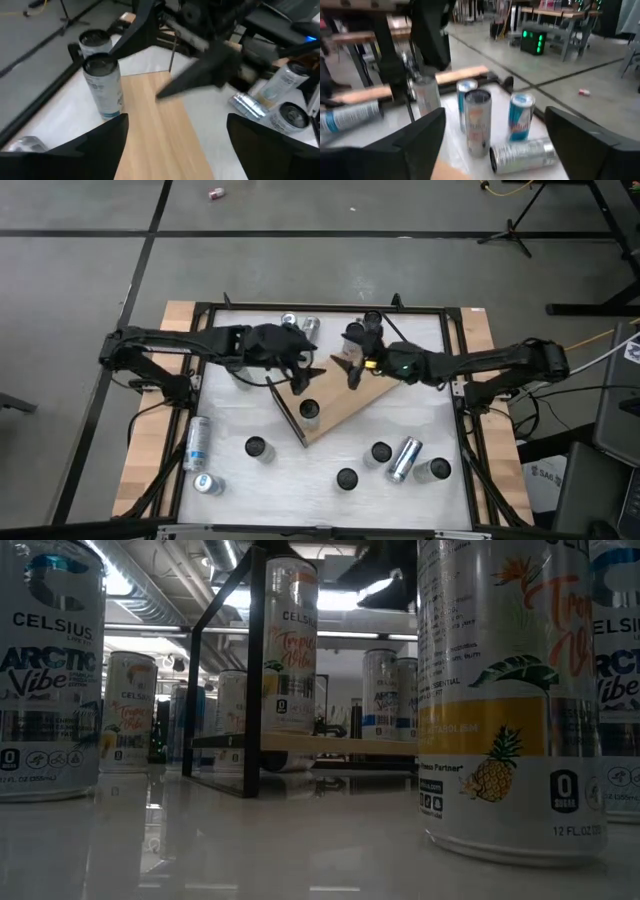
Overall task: Place canned beverage on shelf
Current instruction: Put the white blue soda can on the shelf
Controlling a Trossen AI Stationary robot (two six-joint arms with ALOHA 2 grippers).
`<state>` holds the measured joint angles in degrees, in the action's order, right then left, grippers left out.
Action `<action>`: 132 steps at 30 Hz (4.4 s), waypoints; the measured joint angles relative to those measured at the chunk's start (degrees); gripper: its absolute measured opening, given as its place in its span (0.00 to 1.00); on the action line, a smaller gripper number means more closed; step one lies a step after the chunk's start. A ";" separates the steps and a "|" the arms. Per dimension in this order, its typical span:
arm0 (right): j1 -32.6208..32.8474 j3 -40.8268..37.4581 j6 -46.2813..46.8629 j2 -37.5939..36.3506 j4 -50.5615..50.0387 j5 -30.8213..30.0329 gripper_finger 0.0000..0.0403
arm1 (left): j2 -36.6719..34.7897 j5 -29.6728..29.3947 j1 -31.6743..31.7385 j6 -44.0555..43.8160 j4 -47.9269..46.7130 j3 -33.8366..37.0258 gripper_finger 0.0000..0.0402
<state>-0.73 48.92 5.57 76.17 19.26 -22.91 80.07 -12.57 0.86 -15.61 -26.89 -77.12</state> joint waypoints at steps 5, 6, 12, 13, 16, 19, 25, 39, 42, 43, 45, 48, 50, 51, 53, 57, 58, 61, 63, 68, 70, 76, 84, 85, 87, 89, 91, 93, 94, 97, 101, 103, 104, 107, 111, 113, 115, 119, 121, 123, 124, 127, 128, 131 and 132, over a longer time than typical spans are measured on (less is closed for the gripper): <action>0.00 -0.06 0.04 -6.74 -2.70 -0.01 0.64 | -5.91 -0.04 -0.02 2.73 -2.30 -0.06 0.72; 0.00 -0.06 0.05 -8.13 -3.43 0.02 0.60 | -7.23 -0.10 -0.02 2.74 -2.87 -0.09 0.70; 0.00 -0.06 0.12 -16.43 -8.99 0.01 0.44 | -14.86 -0.29 -0.13 2.95 -10.14 -0.07 0.59; 0.00 -0.06 0.08 -17.50 -9.37 -0.01 0.42 | -16.16 -0.36 -0.13 3.35 -10.52 -0.07 0.58; 0.02 -0.06 0.08 -20.37 -10.17 0.01 0.37 | -19.53 -0.34 -0.13 4.22 -11.86 -0.07 0.55; 0.02 -0.06 0.09 -22.53 -11.19 0.88 0.35 | -22.96 0.08 -0.13 4.28 -11.92 -0.02 0.53; 0.02 -0.06 0.10 -26.57 -14.21 6.08 0.34 | -30.15 0.11 -1.77 4.24 -15.95 -0.02 0.50; -0.02 -0.06 -0.12 -38.63 -27.42 6.55 0.34 | -46.39 -3.06 -6.21 6.13 -7.33 18.72 0.50; -0.02 -0.06 -0.08 -40.99 -29.93 6.54 0.34 | -49.90 -3.45 -6.21 7.00 -2.70 24.45 0.50; -0.02 -0.06 -0.11 -41.45 -30.47 6.55 0.34 | -50.90 -3.40 -6.21 7.12 -1.46 26.17 0.50; -0.02 -0.04 -0.10 -42.22 -30.97 6.96 0.34 | -52.43 -3.41 -6.21 7.15 0.25 28.80 0.50; -0.02 -0.05 -0.12 -42.81 -31.53 8.05 0.34 | -54.03 -3.44 -6.19 6.97 1.02 31.26 0.50; -0.02 -0.06 -0.03 -42.83 -31.53 9.12 0.34 | -54.49 -3.43 -6.19 6.42 1.21 32.14 0.50; -0.02 -0.06 0.03 -42.75 -31.54 9.47 0.34 | -54.63 -3.44 -6.19 5.94 1.14 32.51 0.50; -0.02 -0.06 0.19 -42.50 -31.55 9.50 0.34 | -54.66 -3.44 -6.19 5.66 1.08 32.85 0.50; -0.02 -0.06 0.22 -41.77 -31.85 9.52 0.34 | -54.66 -3.43 -6.19 5.66 0.94 32.94 0.50; -0.02 -0.06 0.23 -41.71 -31.89 9.52 0.34 | -54.66 -3.44 -6.19 5.66 0.95 32.94 0.50; -0.02 -0.04 0.26 -41.25 -31.90 9.52 0.34 | -54.66 -3.44 -6.19 5.66 0.93 32.94 0.50; -0.02 -0.06 0.28 -41.04 -31.90 9.52 0.34 | -54.66 -3.44 -6.19 5.64 0.93 32.94 0.50; -0.02 -0.06 0.34 -40.98 -31.90 10.62 0.36 | -54.66 -3.44 -6.19 5.66 0.89 32.94 0.50; -0.02 -0.06 0.47 -41.02 -31.88 10.70 0.41 | -54.66 -3.44 -6.19 5.66 0.89 32.94 0.50; -0.02 -0.06 2.00 -41.02 -30.98 10.90 0.66 | -54.66 -3.44 -6.19 5.66 0.84 32.94 0.50; -0.02 -0.06 2.04 -41.02 -31.34 18.23 0.97 | -54.66 -3.44 -6.19 5.66 0.82 32.94 0.50; -0.02 -0.06 2.07 -41.02 -31.34 19.22 0.96 | -54.66 -3.44 -6.19 5.66 0.83 32.94 0.50; -0.02 -0.06 2.07 -41.01 -31.35 20.31 0.93 | -54.66 -3.45 -6.19 5.66 0.82 32.94 0.50; -0.02 -0.06 2.07 -41.02 -31.33 20.61 0.90 | -54.66 -3.44 -6.19 5.66 0.83 32.94 0.50; -0.02 -0.05 2.07 -41.02 -31.33 20.99 0.88 | -54.66 -3.45 -6.19 5.66 0.84 32.94 0.50; -0.02 -0.06 2.07 -41.02 -31.33 21.02 0.88 | -54.66 -3.44 -6.19 5.66 0.84 32.94 0.50; -0.02 -0.06 2.07 -41.02 -31.34 21.02 0.88 | -54.66 -3.44 -6.19 5.66 0.82 32.94 0.50; -0.02 -0.06 2.07 -41.04 -31.34 21.02 0.88 | -54.66 -3.44 -6.19 5.66 0.82 32.94 0.50; -0.02 -0.06 2.07 -41.04 -31.36 21.04 0.88 | -54.66 -3.44 -6.19 5.66 0.82 32.94 0.50; -0.02 -0.06 2.08 -41.04 -31.33 21.87 0.88 | -54.66 -3.44 -6.19 5.66 0.82 32.94 0.50; -0.02 -0.06 2.10 -41.04 -31.32 22.85 0.88 | -54.66 -3.44 -6.19 5.66 0.82 32.94 0.50; -0.02 -0.06 2.09 -40.24 -30.25 26.09 0.88 | -54.66 -3.46 -6.19 5.66 0.82 32.94 0.50; 0.04 -0.06 4.31 -37.35 -26.40 30.89 0.88 | -54.66 -3.46 -6.19 5.68 0.80 32.94 0.50; 0.04 -0.03 4.80 -35.35 -24.44 32.02 0.88 | -54.66 -3.46 -6.19 5.68 0.79 32.94 0.50; 0.04 -0.04 4.87 -33.49 -23.80 33.11 0.88 | -54.66 -3.46 -6.19 5.68 0.78 32.94 0.50; 1.13 -0.03 5.16 -29.70 -23.34 34.73 0.88 | -54.66 -3.46 -6.19 5.68 0.28 32.92 0.50; 2.92 -0.03 5.35 -27.80 -23.09 34.63 0.88 | -54.64 -3.46 -6.19 5.68 0.21 32.93 0.50; 5.21 -0.06 5.34 -26.29 -23.39 34.44 0.88 | -54.66 -3.46 -6.19 5.68 0.21 32.92 0.50; 6.66 -0.06 5.34 -25.58 -23.34 34.24 0.88 | -54.66 -3.46 -6.19 5.68 0.21 32.92 0.50; 11.01 -0.06 5.33 -24.30 -23.23 32.19 0.88 | -54.64 -3.46 -6.19 5.68 0.22 32.94 0.50; 12.58 -0.06 5.33 -23.89 -23.22 30.75 0.88 | -54.64 -3.46 -6.19 5.69 0.20 32.94 0.50; 17.28 -0.06 6.37 -22.99 -23.36 25.54 0.88 | -54.64 -3.46 -6.16 5.68 -0.49 32.92 0.50; 18.64 -0.06 7.33 -22.74 -23.23 23.72 0.88 | -54.64 -3.48 -6.19 5.68 -1.00 32.92 0.50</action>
<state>17.90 48.86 12.90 53.44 -3.98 0.81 25.43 -16.05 -5.32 -9.93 -27.88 -44.21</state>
